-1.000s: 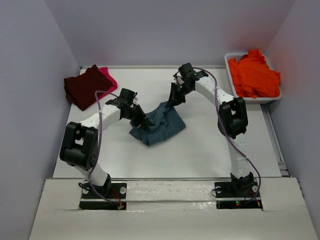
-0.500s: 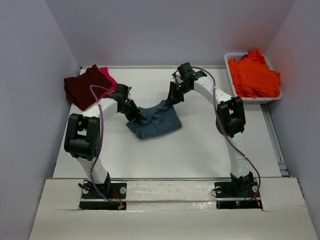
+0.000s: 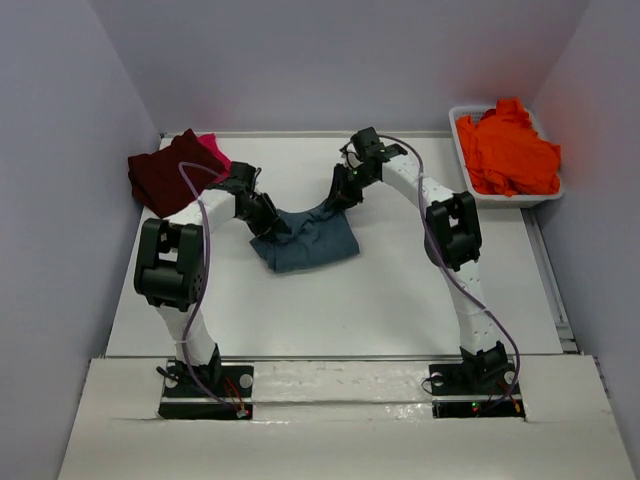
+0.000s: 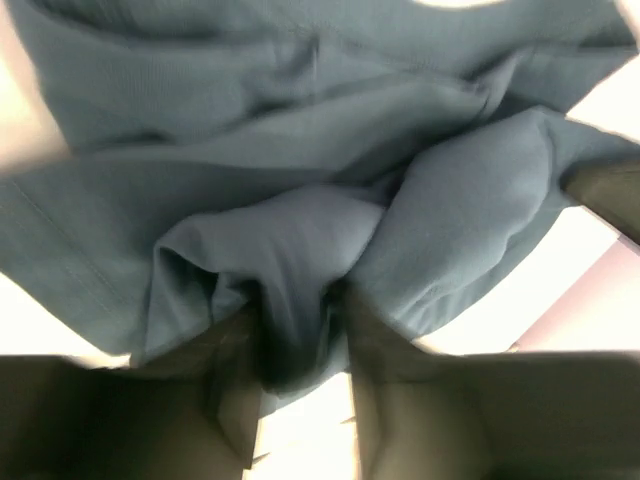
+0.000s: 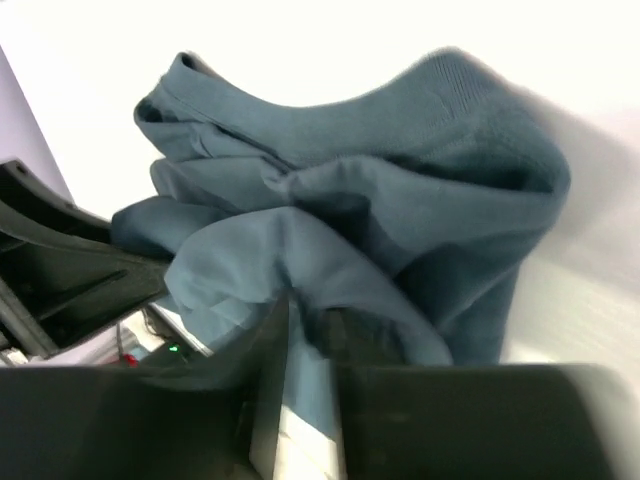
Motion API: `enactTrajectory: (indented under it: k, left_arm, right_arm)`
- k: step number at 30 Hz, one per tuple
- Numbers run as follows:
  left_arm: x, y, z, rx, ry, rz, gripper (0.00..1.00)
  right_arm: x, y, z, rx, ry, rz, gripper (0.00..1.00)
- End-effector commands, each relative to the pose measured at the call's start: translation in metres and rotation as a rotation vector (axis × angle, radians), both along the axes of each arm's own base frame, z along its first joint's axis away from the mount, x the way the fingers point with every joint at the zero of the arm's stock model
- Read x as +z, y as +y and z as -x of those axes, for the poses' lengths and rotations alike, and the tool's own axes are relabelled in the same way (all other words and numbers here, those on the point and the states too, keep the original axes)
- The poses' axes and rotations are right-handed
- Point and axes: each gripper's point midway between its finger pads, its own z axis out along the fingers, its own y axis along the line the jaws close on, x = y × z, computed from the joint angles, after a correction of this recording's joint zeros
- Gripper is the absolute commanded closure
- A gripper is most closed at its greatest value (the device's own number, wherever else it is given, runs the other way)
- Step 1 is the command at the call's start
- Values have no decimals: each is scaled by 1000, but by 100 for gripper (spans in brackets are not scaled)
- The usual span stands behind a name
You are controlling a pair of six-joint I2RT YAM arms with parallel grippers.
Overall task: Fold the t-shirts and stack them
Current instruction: Fold the tshirt
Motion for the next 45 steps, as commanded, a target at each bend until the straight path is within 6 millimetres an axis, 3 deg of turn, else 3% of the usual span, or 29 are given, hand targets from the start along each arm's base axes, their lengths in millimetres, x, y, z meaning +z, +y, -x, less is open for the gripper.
enactTrajectory:
  k: [1,2,3,4,5,11,16,20,24,27,28,29,33,34,38,40,45]
  left_arm:
    - [17,11,-36,13,-105,-56,34]
    - [18,15,-42,23,-116,-61,32]
    - [19,16,-45,22,-124,-68,29]
    - [18,16,-49,15,-131,-72,23]
    - [24,15,-56,16,-152,-74,15]
    - [38,18,-75,14,-200,-106,10]
    - [56,29,-80,27,-244,-172,10]
    - [76,35,-76,19,-278,-200,10]
    - [86,41,-59,-12,-254,-227,11]
    - [96,45,-47,-25,-258,-241,11]
    - [98,46,-43,-26,-256,-244,11]
    - [102,43,-35,-38,-258,-243,11]
    - [102,36,-13,-80,-239,-245,11]
    - [99,38,-8,-82,-227,-247,11]
    - [82,10,16,-176,-173,-179,12]
    - [67,-8,28,-242,-138,-173,12]
    - [41,-36,42,-314,-85,-157,14]
  right_arm:
    - [24,7,-27,-6,-119,-29,54]
    - [27,7,-30,-9,-132,-28,49]
    - [26,7,-31,-10,-133,-24,35]
    - [26,2,-34,-21,-134,-21,9]
    - [28,2,-35,-20,-142,-20,0]
    - [41,-5,-38,-40,-187,12,0]
    - [76,-9,-37,-60,-243,4,0]
    - [99,-12,-31,-64,-260,-5,0]
    - [116,-13,-18,-59,-256,-28,0]
    - [120,-12,-3,-44,-214,-61,8]
    - [109,-14,5,-39,-175,-56,12]
    - [112,-11,11,-28,-160,-83,21]
    - [88,-13,28,-6,-80,-87,48]
    - [85,-12,31,3,-65,-94,61]
    - [67,-9,42,27,-11,-86,85]
    - [54,-8,45,35,23,-81,93]
    - [35,-2,48,55,69,-75,93]
